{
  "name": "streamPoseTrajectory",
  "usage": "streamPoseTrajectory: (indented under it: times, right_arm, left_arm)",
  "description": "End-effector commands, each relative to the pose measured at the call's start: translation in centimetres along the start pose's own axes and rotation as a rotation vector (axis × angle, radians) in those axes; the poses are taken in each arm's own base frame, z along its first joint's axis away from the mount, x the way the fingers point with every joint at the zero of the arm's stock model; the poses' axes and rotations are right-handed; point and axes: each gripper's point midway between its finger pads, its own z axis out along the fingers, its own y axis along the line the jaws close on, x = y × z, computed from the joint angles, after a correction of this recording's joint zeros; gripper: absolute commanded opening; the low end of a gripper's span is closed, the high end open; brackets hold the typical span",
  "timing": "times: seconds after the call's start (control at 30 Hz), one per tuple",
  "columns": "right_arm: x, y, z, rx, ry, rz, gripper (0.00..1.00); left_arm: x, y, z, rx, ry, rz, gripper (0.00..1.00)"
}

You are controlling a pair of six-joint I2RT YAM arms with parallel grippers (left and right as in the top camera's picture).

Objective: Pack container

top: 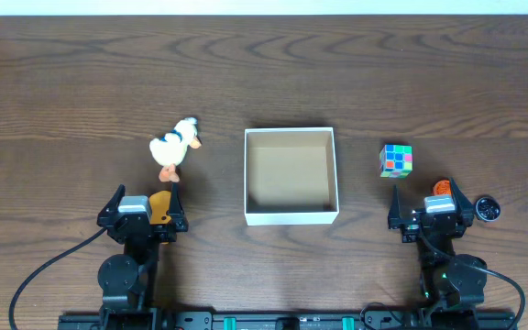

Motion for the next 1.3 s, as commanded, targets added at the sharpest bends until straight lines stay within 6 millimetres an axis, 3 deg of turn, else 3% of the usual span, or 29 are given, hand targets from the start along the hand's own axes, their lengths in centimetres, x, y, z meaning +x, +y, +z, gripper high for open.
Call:
streamPoseTrajectory:
  times: [0.0,0.13,0.23,0.33,0.5,0.7,0.97,1.1,1.27]
  right_arm:
    - [0.0,0.2,0.0,-0.01,-0.004,-0.007,0.99]
    - [0.0,0.3,0.0,-0.012,-0.001,0.09,0.99]
    - [0.0,0.3,0.0,-0.013,0.0,0.291,0.99]
    - [-0.2,0.4,-0.1,-0.02,-0.003,0.431,0.99]
    - [-2.7,-0.9,-0.5,0.017,-0.053,0.411,0.99]
    - [-5.9,-1.8,-0.3,0.028,-0.002,0.338,0.99]
    - [-8.3,-2.1,4.3,-0.016,0.368,0.259,0.99]
    - [-7.7,-1.8,6.3,-0.056,0.689,0.242,0.99]
    - [-6.0,-0.3,8.2,-0.129,0.904,0.256,0.99]
  left_arm:
    - [1.6,0.1,0.1,-0.003,0.046,-0.001,0.98]
    - [1.6,0.1,0.1,-0.004,0.046,0.0,0.98]
    - [1.2,0.2,0.1,-0.014,0.03,0.022,0.98]
    - [0.7,0.2,0.1,-0.01,0.01,-0.077,0.98]
    - [-0.4,0.1,-0.3,-0.013,0.026,-0.266,0.98]
    - [-4.3,0.0,-1.0,-0.025,0.097,-0.234,0.98]
    - [-7.4,-0.4,2.0,-0.05,0.381,-0.177,0.98]
    - [-7.0,-0.4,3.0,-0.084,0.658,-0.162,0.98]
    - [-5.9,-0.3,3.8,-0.114,0.889,-0.156,0.98]
